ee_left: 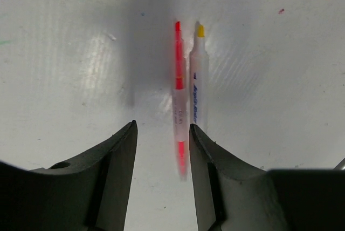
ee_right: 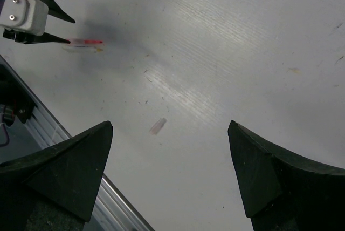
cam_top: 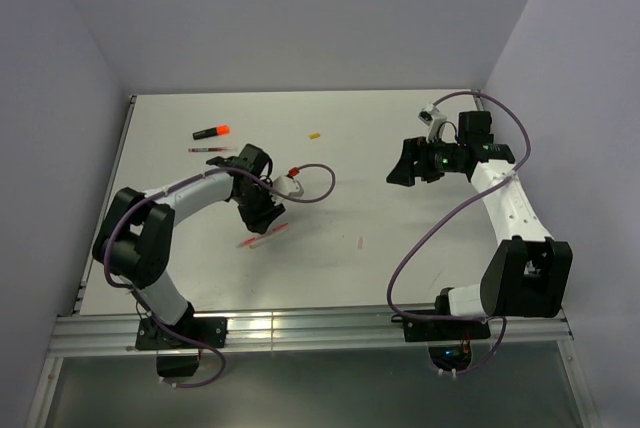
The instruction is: Insert the pens into the pen caps
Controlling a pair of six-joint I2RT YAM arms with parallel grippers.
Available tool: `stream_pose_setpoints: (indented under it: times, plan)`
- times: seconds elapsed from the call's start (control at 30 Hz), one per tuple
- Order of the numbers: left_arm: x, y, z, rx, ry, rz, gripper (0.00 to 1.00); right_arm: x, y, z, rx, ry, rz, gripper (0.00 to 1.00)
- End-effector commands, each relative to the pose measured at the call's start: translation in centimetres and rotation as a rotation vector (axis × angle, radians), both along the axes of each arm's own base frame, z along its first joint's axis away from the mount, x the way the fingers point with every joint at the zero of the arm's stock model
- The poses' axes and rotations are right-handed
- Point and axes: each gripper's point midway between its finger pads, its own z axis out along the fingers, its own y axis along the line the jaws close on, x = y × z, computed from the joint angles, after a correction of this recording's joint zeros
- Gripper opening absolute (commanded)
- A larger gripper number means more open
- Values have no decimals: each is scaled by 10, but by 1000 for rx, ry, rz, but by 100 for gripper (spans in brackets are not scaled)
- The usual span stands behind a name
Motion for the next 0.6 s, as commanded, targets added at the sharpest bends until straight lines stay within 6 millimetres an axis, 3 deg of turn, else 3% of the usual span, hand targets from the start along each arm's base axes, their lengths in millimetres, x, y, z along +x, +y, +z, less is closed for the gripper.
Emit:
stream_pose_setpoints:
  times: [0.0,0.27,0.57]
  plan:
    - [-2,-6,15,-31,-67,-17,47,-1,-4,10,-20,-58,-1,95]
    - [-17,-11,24,-59,-84,-26,44,-3,-4,7,-15,-46,-4,95]
    - [-25,-18,14,-40,-64,-51,41,0,-3,8,-5,-39,-4,95]
